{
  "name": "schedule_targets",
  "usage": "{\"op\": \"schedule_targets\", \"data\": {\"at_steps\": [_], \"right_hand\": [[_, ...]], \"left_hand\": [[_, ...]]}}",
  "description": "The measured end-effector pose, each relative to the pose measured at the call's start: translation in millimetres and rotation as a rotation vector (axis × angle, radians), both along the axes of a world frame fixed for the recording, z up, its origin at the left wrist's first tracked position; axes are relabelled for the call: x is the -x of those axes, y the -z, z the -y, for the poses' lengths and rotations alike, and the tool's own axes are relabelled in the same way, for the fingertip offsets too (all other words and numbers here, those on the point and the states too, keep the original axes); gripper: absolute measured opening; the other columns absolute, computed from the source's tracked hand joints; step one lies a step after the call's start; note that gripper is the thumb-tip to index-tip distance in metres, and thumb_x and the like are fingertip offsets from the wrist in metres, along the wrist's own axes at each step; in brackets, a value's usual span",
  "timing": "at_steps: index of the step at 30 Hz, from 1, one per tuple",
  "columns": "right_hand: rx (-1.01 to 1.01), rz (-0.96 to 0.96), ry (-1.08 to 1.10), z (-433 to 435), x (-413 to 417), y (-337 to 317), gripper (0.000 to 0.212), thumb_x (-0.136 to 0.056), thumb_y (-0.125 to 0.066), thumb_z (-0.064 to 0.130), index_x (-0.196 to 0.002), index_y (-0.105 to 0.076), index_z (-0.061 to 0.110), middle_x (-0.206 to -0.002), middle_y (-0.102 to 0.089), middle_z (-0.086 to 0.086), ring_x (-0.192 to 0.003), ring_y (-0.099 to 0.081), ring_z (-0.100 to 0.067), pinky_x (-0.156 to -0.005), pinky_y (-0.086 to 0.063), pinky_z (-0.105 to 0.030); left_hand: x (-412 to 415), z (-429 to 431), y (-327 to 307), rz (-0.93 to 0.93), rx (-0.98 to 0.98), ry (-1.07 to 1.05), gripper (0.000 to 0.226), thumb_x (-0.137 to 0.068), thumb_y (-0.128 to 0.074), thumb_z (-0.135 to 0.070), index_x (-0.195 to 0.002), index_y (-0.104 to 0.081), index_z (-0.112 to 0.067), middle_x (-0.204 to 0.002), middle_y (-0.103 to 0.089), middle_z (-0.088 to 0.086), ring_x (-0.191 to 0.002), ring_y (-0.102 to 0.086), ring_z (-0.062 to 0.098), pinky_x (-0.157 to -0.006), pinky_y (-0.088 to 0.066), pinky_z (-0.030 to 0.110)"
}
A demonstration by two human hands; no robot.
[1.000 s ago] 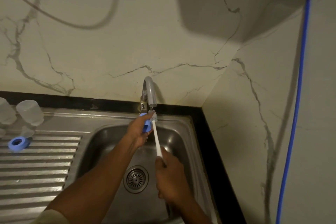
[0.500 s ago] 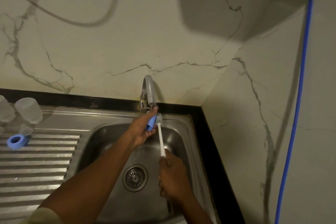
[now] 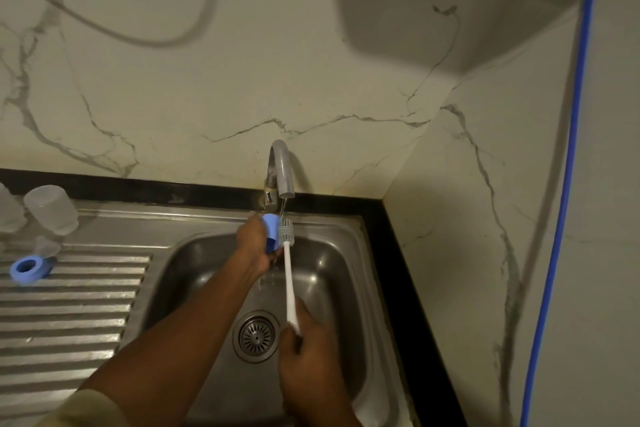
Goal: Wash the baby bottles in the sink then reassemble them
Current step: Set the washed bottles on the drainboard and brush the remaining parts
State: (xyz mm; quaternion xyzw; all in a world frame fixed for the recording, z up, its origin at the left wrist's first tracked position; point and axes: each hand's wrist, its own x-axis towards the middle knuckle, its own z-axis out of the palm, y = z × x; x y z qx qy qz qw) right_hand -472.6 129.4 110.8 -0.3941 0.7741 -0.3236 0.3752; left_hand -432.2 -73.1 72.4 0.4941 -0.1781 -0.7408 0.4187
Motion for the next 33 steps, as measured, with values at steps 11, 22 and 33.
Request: {"op": "schedule_targets", "data": {"at_steps": [11, 22, 33], "right_hand": [[0.063, 0.008, -0.016, 1.0, 32.2, -28.8, 0.038, -0.099, -0.043, 0.026, -0.121, -0.056, 0.054, -0.067, -0.063, 0.002, -0.049, -0.057, -0.006, -0.047, -0.047, -0.023], [0.045, -0.236, -0.218, 4.1, 25.9, -35.6, 0.039, -0.1, -0.044, 0.022, -0.137, -0.052, 0.034, -0.086, -0.063, 0.006, -0.07, -0.063, -0.005, -0.063, -0.051, -0.013], [-0.013, -0.162, -0.204, 15.3, 25.6, -31.9, 0.039, -0.1, -0.042, 0.025, -0.137, -0.052, 0.034, -0.089, -0.065, 0.002, -0.061, -0.059, -0.007, -0.051, -0.051, -0.016]], "left_hand": [[-16.7, -6.4, 22.6, 0.064, 0.288, 0.227, 0.03, -0.089, -0.068, -0.029, -0.116, -0.067, -0.015, -0.122, -0.064, 0.017, -0.105, -0.065, 0.032, -0.079, -0.061, 0.045], [-19.0, 1.5, 32.6, 0.692, 0.755, 0.35, 0.049, -0.085, -0.073, -0.001, -0.13, -0.058, -0.012, -0.12, -0.059, -0.002, -0.104, -0.058, 0.011, -0.079, -0.048, 0.016], [-11.1, -8.8, 26.5, 0.675, 0.711, 0.217, 0.028, -0.08, -0.076, 0.002, -0.095, -0.066, -0.019, -0.092, -0.069, 0.0, -0.085, -0.066, 0.011, -0.079, -0.055, 0.026]]}}
